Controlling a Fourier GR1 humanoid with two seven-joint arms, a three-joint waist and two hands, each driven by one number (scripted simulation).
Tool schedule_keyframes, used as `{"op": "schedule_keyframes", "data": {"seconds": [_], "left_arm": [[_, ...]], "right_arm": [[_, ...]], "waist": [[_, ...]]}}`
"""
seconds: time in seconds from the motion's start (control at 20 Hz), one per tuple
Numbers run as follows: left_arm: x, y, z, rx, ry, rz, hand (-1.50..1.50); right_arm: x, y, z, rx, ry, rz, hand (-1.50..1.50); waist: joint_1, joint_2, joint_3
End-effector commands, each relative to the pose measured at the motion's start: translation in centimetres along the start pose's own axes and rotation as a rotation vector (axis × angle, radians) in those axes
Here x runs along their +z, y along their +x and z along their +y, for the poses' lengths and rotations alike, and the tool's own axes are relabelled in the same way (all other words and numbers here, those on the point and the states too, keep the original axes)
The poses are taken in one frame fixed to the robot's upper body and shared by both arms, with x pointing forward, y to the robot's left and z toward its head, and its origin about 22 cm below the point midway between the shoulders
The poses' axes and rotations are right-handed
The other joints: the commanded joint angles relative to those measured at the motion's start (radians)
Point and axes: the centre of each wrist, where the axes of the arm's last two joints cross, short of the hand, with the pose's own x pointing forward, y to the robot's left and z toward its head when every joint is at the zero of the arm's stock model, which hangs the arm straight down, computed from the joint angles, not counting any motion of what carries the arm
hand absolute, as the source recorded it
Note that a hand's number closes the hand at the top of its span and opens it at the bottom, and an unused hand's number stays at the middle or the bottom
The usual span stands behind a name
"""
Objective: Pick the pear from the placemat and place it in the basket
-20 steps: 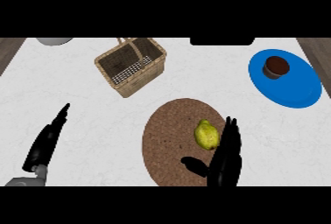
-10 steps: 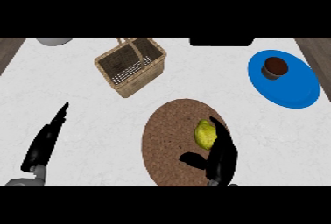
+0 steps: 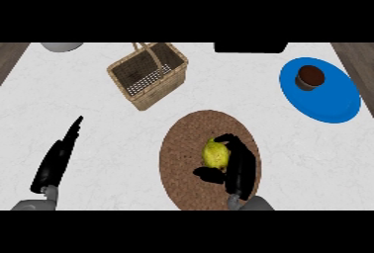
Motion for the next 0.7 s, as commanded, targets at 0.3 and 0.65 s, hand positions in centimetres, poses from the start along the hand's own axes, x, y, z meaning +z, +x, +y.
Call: {"op": "schedule_keyframes", "data": {"seconds": [0.3,0.65], "left_arm": [[0.1,-0.9,0.3,-0.007,0.009,0.012,0.00],[0.2,-0.7,0.6,-0.010,0.022,0.031,0.00]], "right_arm": [[0.0,0.2,2.0,0.107,-0.114,-0.066,1.50],[-0.6,-1.6,2.0,0.381,-0.007,0.476,1.50]], "waist": [[0.001,0.013,0.009],[-0.005,0.006,-0.006]]}}
